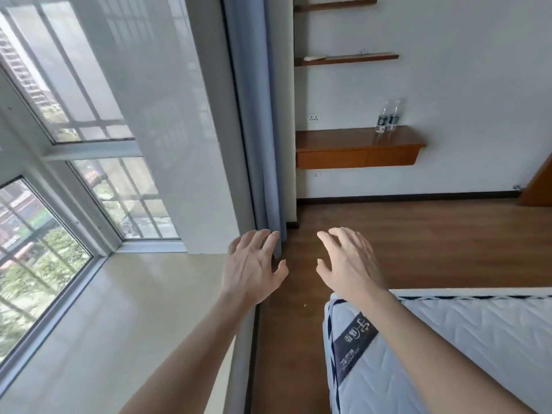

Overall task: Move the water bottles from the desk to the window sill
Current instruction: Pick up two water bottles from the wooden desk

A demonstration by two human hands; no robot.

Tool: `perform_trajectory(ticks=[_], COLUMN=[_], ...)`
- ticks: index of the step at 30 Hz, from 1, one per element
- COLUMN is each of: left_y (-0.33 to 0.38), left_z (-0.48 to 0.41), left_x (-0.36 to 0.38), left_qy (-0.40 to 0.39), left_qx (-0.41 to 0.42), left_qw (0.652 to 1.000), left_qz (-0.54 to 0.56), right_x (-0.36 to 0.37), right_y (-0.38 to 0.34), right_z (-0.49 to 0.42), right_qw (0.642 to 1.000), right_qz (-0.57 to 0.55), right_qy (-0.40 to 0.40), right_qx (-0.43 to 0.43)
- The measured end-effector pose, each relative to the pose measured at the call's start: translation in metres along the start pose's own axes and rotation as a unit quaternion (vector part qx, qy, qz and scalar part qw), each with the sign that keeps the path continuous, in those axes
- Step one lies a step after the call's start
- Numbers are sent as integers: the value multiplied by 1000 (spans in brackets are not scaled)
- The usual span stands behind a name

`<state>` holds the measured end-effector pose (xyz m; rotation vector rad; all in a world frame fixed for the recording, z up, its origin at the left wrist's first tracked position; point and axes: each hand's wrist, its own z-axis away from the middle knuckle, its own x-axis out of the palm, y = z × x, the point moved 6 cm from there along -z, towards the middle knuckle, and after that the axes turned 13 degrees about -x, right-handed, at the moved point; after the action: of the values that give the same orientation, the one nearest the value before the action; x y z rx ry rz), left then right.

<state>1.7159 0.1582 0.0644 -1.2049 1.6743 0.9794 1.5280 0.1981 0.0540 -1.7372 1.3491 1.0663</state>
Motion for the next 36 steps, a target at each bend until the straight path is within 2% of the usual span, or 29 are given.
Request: perform_trajectory(ticks=[17, 28, 36], left_y=[22, 26, 75], left_z=[-217, -439, -542], left_x=[98, 166, 214], left_qy=[-20, -26, -55], left_qx=[1, 65, 121], left_qw=[1000, 997, 990], left_qz=[2, 28, 48], right_x=[92, 156, 183], right_y=[117, 208, 285], right_z=[-163, -346, -399], right_qw=[999, 996, 987], right_qz=[13, 57, 65], right_qy=[-41, -42, -61], right_qx=[8, 62, 135])
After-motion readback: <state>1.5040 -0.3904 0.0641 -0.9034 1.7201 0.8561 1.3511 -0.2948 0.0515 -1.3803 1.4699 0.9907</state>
